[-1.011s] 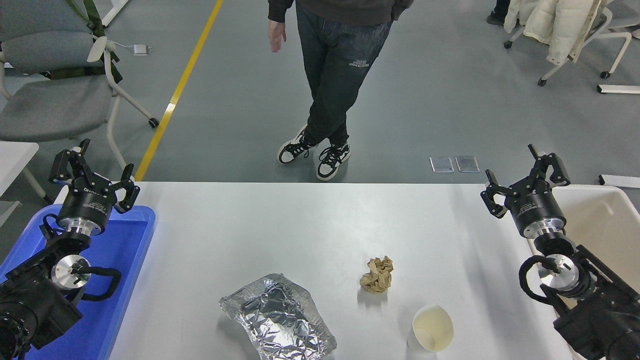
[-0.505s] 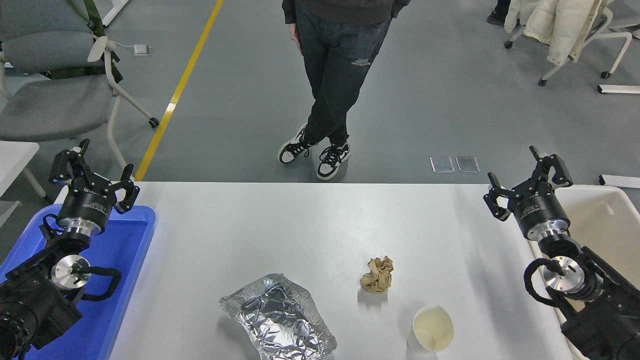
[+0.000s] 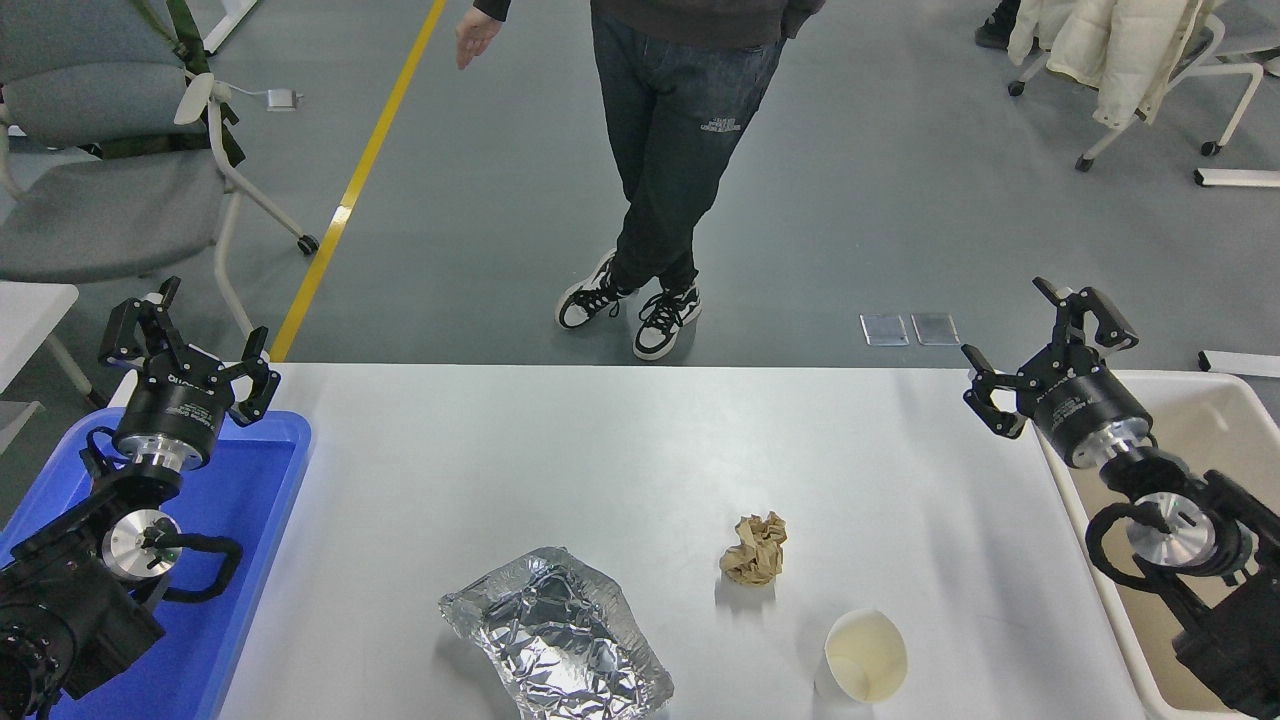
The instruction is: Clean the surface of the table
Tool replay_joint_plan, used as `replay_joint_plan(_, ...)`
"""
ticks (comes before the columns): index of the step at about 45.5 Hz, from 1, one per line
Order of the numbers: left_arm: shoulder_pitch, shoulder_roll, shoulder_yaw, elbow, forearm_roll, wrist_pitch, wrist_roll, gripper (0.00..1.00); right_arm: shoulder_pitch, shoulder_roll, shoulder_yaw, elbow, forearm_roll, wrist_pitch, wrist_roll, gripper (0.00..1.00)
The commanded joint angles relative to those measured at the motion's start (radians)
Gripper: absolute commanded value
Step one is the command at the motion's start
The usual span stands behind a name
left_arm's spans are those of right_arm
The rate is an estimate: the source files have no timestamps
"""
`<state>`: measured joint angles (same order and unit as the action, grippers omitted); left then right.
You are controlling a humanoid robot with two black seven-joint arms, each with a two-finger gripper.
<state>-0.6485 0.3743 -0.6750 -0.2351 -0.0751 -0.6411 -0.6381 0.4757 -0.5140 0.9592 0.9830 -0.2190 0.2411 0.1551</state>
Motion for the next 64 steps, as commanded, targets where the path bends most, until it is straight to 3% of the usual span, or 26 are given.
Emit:
replay_joint_plan(1, 0.001, 0.0, 0.0, 0.0, 0.0, 0.0, 0.0, 1.0, 0.007, -0.167, -0.123, 0.195, -0.013, 0.001, -0.042, 0.99)
replay_joint_plan(13, 0.0, 0.0, 0.0, 0.0, 0.0, 0.0, 0.0, 1.0, 0.061, -0.377, -0.241, 0.476, -0.1, 0.017, -0.061, 0.99)
replay_joint_plan(26, 0.0, 0.0, 0.0, -0.001, 0.0, 0.0, 0.0, 1.0, 0.234, -0.454, -0.375, 0.54, -0.169, 0.156, -0.299, 0.99)
replay_joint_plan(40, 0.0, 0.0, 0.0, 0.0, 0.0, 0.0, 0.0, 1.0, 0.515, -0.446, -0.621, 0.62, -0.445, 0.182, -0.279, 0.99)
replay_joint_plan(48, 0.0, 0.0, 0.0, 0.0, 0.0, -0.002, 0.0, 1.0, 0.662, -0.403, -0.815, 0.623, -0.563, 0.279, -0.276, 0.99)
replay_joint_plan(64, 0.0, 0.0, 0.0, -0.001, 0.001, -0.003, 0.0, 1.0, 0.682, -0.359, -1.031, 0.617, -0.898, 0.29, -0.267, 0.99)
